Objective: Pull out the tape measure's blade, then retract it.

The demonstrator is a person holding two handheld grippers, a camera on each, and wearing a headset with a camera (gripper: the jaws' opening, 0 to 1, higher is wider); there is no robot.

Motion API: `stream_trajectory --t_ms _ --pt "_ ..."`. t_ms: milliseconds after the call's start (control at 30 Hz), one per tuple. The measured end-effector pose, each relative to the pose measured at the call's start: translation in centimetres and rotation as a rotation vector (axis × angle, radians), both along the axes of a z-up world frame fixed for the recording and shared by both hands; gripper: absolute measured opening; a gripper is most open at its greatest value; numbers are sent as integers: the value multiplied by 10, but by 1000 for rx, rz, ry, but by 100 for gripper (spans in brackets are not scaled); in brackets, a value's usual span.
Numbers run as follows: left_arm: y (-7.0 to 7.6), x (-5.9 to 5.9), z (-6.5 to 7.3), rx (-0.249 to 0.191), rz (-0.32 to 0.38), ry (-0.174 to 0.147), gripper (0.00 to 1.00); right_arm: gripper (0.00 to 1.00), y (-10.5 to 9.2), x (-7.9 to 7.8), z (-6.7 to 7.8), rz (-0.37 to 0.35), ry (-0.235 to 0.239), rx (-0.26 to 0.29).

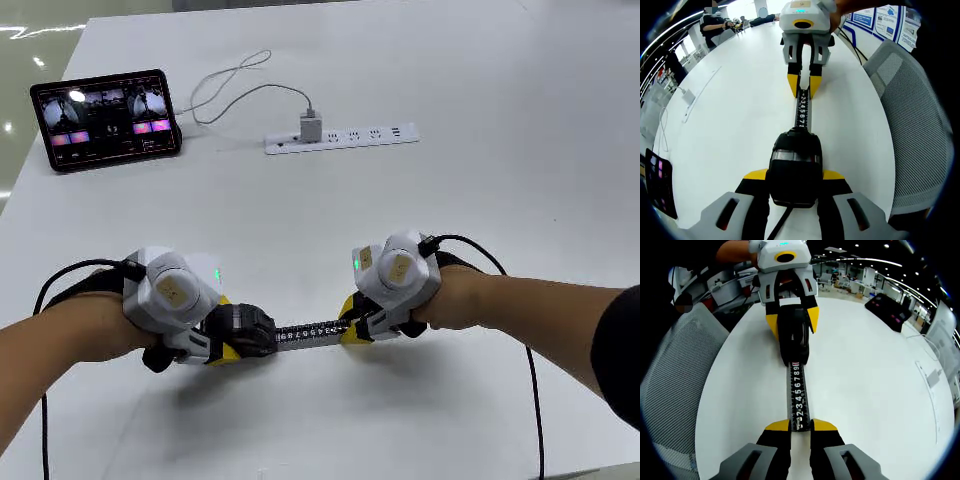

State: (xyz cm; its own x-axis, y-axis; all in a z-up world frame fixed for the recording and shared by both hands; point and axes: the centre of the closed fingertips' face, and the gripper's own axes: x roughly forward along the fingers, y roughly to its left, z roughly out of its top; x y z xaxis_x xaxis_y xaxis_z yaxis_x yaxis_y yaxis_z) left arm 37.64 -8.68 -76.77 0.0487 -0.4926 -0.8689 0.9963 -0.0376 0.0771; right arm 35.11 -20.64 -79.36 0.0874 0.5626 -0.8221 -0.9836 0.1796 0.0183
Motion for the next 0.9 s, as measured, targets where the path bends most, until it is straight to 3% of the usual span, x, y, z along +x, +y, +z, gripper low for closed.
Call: stream_trajectory --t_ms 900 --pt "0 -1 0 -5 3 2 32 10 -10 -1 0 0 -4 -8"
